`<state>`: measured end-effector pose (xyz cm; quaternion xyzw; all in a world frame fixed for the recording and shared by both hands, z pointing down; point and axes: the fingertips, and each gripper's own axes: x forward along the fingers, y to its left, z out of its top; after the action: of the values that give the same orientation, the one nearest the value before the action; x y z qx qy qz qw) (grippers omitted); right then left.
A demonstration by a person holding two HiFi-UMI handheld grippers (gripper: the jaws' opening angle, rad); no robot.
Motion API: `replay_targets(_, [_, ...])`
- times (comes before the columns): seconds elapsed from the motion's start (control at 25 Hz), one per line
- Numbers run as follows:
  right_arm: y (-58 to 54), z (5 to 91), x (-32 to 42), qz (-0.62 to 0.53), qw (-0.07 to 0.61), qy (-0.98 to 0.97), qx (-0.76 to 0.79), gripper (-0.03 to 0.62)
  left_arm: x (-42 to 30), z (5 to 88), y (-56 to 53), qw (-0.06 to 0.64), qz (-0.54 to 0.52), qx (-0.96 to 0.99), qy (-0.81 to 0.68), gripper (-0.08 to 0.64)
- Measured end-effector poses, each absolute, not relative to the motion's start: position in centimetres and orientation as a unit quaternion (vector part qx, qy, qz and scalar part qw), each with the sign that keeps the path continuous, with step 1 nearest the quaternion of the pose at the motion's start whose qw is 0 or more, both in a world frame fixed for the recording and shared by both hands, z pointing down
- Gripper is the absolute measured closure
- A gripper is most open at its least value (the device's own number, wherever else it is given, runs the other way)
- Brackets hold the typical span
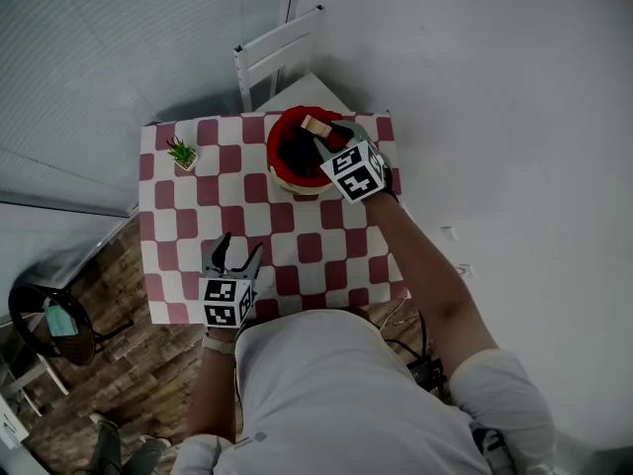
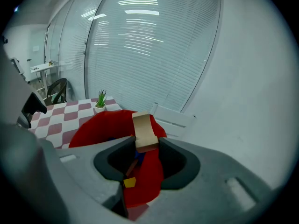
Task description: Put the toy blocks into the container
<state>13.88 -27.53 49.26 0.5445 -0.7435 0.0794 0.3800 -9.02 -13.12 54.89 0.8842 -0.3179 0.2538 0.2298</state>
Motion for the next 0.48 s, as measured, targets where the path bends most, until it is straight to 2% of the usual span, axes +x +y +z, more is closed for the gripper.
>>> replay_targets(0.48, [-29.7,51.4,13.5,0.106,0.383,-0.748,0.531,0.431,-8.9,54.8,-13.6,0.235,0.259,0.879,-0.323,0.264])
